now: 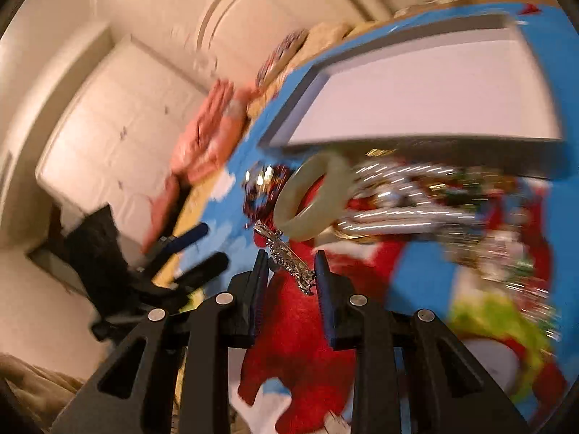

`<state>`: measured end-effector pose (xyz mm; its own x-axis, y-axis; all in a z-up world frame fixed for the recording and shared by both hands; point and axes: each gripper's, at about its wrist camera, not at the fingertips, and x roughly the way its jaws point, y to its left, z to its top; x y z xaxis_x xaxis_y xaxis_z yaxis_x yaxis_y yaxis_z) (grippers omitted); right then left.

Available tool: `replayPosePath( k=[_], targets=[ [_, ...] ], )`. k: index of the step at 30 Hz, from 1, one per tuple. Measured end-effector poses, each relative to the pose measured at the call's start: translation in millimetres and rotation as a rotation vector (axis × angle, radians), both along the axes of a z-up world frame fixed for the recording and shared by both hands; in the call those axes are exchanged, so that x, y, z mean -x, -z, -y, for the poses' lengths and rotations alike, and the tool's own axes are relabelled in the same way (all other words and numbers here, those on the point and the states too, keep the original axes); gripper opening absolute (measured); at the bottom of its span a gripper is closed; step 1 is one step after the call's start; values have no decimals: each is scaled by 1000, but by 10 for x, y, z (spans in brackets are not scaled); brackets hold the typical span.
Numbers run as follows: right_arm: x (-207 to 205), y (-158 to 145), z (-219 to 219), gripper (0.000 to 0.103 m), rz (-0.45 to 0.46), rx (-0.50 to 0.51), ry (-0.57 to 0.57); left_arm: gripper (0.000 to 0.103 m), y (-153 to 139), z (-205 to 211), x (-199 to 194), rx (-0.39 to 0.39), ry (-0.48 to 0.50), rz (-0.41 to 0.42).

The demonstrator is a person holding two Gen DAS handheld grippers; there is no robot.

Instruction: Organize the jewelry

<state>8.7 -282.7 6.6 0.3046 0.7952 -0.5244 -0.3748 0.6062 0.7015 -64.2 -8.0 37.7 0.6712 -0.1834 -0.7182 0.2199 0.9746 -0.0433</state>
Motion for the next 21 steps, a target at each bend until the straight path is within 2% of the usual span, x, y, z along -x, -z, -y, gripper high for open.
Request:
replayPosePath(
  k=[5, 8, 13, 17, 19, 21],
  targets=[
    [9, -86, 433, 26, 26, -9, 102, 101, 41, 474, -250, -70, 139, -7],
    [2, -46, 577, 26, 26, -18, 131, 101, 148, 627, -490, -93, 147, -44],
    [12, 4, 685, 26, 34, -33, 144, 101, 253, 605, -875, -9, 154, -119],
    [16, 8, 732, 26, 39, -52, 146, 100, 288, 638, -940, -36, 206, -135],
    [34, 7, 757, 26, 41, -55, 149, 91, 274, 639, -912, -30, 217, -122],
    [33, 10, 767, 26, 40, -59, 154, 90, 262, 618, -866, -27, 229, -109]
  ],
)
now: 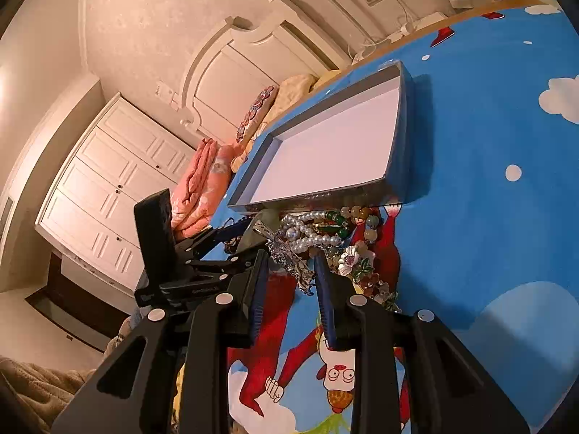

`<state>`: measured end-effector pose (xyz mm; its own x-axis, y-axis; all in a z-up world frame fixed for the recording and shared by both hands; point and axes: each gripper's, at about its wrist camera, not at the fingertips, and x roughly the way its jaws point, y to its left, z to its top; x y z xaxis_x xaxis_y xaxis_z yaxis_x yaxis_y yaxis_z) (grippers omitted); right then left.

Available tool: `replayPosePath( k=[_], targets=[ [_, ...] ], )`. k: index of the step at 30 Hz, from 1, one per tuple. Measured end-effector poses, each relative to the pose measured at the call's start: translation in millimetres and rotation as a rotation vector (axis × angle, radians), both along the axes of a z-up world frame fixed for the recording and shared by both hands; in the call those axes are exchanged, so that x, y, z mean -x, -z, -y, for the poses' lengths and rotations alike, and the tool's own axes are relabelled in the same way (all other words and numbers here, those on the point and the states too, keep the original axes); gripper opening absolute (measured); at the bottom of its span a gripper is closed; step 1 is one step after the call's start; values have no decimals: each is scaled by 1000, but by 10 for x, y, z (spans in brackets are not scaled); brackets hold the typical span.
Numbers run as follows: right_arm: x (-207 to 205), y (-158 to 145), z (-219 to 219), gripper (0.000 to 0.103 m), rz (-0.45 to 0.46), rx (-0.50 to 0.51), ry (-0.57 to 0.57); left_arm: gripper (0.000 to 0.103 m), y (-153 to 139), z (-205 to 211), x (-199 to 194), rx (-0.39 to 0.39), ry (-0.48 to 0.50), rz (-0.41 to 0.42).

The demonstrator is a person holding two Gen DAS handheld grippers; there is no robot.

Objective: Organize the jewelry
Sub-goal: 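Grasp the jade bangle with the left gripper while the right gripper moves over the silver brooch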

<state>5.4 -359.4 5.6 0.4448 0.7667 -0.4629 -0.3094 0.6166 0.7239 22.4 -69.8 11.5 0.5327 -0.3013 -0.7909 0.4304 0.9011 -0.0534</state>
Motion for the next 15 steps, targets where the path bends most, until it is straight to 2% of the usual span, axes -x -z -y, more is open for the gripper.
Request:
replayPosePath(
  k=[1, 4, 5, 6, 7, 9, 12, 13, 15],
  targets=[
    [-2, -1, 10, 26, -1, -2, 5, 89, -6, -4, 25, 0, 4, 5],
    [-7, -15, -7, 26, 1, -4, 9, 75, -107, 2, 130, 8, 25, 57],
    [-6, -21, -18, 26, 2, -3, 8, 55, -140, 1, 140, 15, 24, 56],
    [-8, -24, -31, 26, 4, -3, 7, 24, -192, 2, 160, 74, 76, 48],
    [-7, -27, -46, 26, 5, 1, 6, 17, -200, 1, 126, 94, 64, 11],
    [-4, -21, -65, 26, 6, 4, 0, 16, -154, 30, 92, 40, 48, 23],
    [18, -12, -76, 26, 4, 14, -2, 32, -93, -38, 70, 59, 20, 3],
    [21, -7, -61, 26, 1, 14, 3, 48, -76, -65, 75, 62, 17, -5],
    [16, -5, -30, 26, 0, 13, 15, 49, -49, -87, 119, 53, 31, -4]
  ],
)
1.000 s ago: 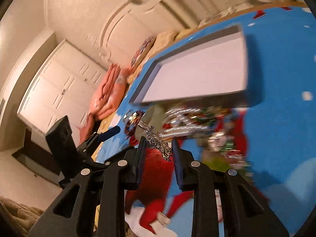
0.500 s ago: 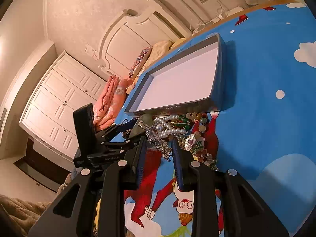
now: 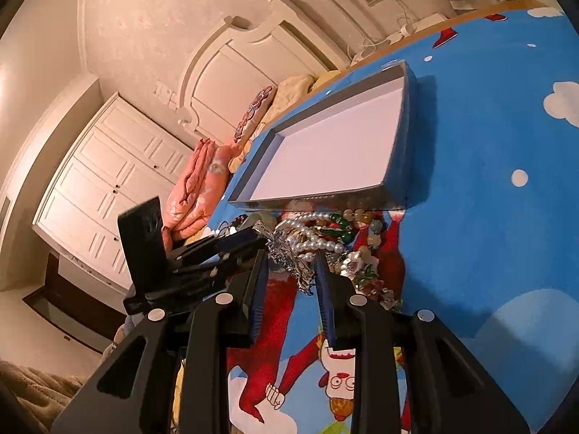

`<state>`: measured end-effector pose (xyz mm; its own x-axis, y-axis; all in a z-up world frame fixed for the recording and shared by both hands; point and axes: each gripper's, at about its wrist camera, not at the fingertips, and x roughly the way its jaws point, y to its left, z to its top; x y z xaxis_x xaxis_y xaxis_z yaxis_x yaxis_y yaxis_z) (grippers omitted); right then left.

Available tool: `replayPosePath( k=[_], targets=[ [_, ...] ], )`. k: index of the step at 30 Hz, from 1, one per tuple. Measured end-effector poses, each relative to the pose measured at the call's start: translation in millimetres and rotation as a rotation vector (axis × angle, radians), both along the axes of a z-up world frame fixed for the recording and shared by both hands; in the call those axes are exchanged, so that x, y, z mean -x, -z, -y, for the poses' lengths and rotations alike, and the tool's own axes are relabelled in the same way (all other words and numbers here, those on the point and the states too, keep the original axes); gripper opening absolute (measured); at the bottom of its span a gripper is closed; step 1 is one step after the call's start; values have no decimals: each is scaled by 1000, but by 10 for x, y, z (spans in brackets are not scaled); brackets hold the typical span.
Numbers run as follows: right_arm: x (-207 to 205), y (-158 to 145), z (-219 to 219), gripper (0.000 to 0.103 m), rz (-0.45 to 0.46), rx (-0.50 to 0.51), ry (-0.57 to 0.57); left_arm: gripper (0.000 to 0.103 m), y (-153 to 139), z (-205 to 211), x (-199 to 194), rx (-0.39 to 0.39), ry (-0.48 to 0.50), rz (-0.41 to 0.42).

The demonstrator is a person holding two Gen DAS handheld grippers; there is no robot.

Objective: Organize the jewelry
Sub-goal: 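Grasp the jade bangle with the left gripper while the right gripper moves over the silver brooch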

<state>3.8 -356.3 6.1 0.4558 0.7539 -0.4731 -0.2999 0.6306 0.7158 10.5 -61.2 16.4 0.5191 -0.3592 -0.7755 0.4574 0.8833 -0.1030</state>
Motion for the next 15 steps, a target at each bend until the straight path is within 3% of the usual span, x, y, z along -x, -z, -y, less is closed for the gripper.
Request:
replayPosePath(
  k=[2, 7, 9, 10, 11, 15],
  targets=[
    [-7, -2, 6, 26, -2, 2, 3, 30, 0, -10, 35, 30, 37, -19],
    [16, 16, -40, 26, -13, 7, 1, 27, 15, 77, -26, 3, 63, -18],
    [41, 3, -39, 26, -13, 10, 2, 32, 6, 69, -48, -6, 56, -25],
    [47, -6, -32, 26, -11, 11, 4, 45, 7, 67, -46, -22, 43, -18],
    [58, -15, -18, 26, -8, 11, 7, 51, 12, 66, -45, -44, 32, -4],
    [53, -13, 9, 26, -9, 12, 22, 54, 21, 11, -133, -2, 43, -49]
  ],
)
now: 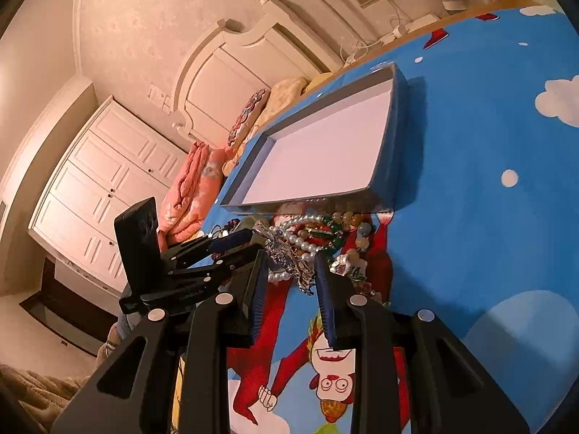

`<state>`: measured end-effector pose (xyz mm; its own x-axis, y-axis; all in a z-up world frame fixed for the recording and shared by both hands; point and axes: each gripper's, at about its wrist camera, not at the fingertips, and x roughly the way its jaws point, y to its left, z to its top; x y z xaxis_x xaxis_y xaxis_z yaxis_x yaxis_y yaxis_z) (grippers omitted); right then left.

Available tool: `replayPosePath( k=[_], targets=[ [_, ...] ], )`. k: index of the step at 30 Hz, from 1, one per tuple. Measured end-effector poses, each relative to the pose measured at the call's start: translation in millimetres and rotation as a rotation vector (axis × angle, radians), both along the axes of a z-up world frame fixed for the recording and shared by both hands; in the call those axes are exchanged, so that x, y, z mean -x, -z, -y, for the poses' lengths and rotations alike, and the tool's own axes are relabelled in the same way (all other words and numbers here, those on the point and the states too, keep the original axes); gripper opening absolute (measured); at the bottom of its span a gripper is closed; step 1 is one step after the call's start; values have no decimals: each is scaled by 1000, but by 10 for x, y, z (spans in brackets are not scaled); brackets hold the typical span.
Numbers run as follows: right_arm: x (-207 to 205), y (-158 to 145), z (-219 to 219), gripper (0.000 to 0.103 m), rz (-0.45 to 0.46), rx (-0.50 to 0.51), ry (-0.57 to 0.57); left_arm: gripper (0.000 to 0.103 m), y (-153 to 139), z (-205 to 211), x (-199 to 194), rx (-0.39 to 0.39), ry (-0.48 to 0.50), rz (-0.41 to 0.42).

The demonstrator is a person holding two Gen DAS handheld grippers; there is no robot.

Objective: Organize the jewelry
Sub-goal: 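Grasp the jade bangle with the left gripper while the right gripper moves over the silver brooch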

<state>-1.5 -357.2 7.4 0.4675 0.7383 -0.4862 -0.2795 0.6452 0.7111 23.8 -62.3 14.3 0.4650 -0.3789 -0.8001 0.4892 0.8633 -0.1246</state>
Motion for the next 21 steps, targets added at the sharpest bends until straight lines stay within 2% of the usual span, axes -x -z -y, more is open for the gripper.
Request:
replayPosePath(
  k=[1, 2, 4, 5, 6, 8, 9, 11, 12, 14, 17, 21],
  targets=[
    [1, 9, -4, 26, -2, -1, 0, 67, -1, 1, -47, 32, 16, -24],
    [2, 16, -13, 26, -4, -1, 1, 76, -1, 7, -94, 60, 25, -47],
    [8, 19, -30, 26, -5, 0, 3, 77, -11, 37, -212, 87, -4, -82],
    [14, 18, -30, 26, -5, 0, 3, 73, -20, 55, -245, 88, -16, -86],
    [20, 13, -23, 26, -3, 0, 7, 65, -23, 63, -293, 95, -43, -87],
    [41, 5, -8, 26, 1, -2, 16, 24, -17, 52, -342, 117, -67, -98],
    [45, 2, 8, 26, 2, -2, 20, 19, 1, 11, -369, 160, -75, -121],
    [48, -1, 42, 26, 4, -4, 30, 17, 41, -69, -376, 230, -93, -134],
    [45, 0, 55, 26, 5, -5, 34, 17, 47, -82, -360, 233, -98, -127],
    [42, 9, 62, 26, 4, -7, 35, 13, 25, -58, -311, 211, -111, -102],
    [33, 7, 39, 26, 5, -13, 29, 10, -81, 16, -179, 149, -116, -17],
    [40, -51, 19, 26, 30, -30, 26, 11, -344, -10, -16, 166, -109, 63]
  ],
)
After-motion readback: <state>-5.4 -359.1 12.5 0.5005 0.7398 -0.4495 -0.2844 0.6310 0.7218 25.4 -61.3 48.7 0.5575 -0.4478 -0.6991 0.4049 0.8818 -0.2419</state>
